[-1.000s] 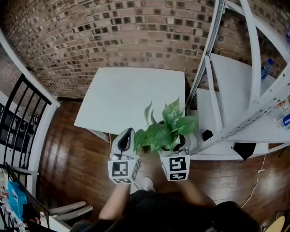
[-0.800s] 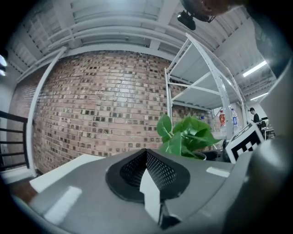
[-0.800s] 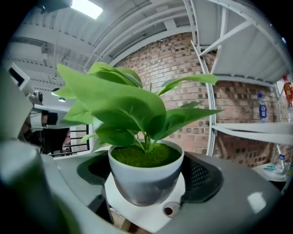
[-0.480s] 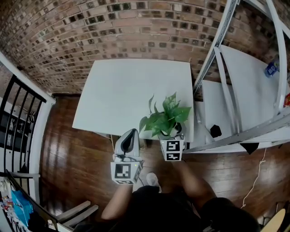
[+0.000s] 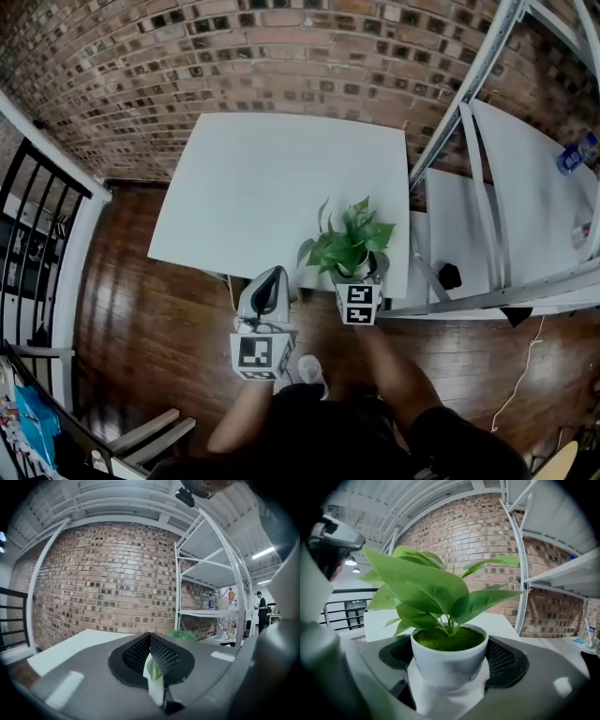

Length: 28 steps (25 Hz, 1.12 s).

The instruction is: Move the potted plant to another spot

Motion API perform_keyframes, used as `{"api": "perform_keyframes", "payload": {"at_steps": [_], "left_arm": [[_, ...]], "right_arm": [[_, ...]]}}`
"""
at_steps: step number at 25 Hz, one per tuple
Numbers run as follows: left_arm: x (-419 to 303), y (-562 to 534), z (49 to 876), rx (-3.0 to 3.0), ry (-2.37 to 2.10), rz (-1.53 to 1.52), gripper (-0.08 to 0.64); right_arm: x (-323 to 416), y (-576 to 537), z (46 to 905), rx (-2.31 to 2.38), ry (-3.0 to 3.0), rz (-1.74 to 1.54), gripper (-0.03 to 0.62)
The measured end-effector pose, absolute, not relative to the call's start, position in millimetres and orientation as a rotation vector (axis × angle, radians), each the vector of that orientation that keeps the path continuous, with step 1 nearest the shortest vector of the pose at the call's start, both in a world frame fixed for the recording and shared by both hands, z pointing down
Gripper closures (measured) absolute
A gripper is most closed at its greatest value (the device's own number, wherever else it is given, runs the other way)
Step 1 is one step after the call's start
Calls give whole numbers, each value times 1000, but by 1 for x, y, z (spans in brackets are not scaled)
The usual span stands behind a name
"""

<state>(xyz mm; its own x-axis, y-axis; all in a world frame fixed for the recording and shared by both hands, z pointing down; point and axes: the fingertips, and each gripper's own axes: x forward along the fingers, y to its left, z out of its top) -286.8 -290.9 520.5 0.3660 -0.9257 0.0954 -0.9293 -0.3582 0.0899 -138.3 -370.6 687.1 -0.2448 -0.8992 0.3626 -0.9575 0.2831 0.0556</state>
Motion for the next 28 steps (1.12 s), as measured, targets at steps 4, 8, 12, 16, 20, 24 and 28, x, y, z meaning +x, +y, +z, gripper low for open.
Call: {"api": "perform_keyframes", "payload": {"at_steps": [4,8,12,16,20,24,28], "left_arm": [[-292,-290,519,2479,-1704,38,548],[-292,-286,521,2473,-1701,32,548],[-291,-282,519,2454,-1699,51,548],[-284,-276,518,2468,-1707,32,548],[-273,-266,513,2453,-1699,40,548],[-258,-257,502,2467,-1697,4,548],[-242,-243,490,2486,-1681,-21,548]], "right_arm": [[-138,-376,690,1697,-2237,233,126],[-140,-375,692,1694,-2236,236,123],[-135,-370,693,1685,-2229,259,109],[-132,-356,692,1649,-2248,284,78],[-123,-318,682,1662,-2244,346,81],[-116,-279,631,1721,-2284,301,226],[-117,-256,567,1764,-2369,201,404]]}}
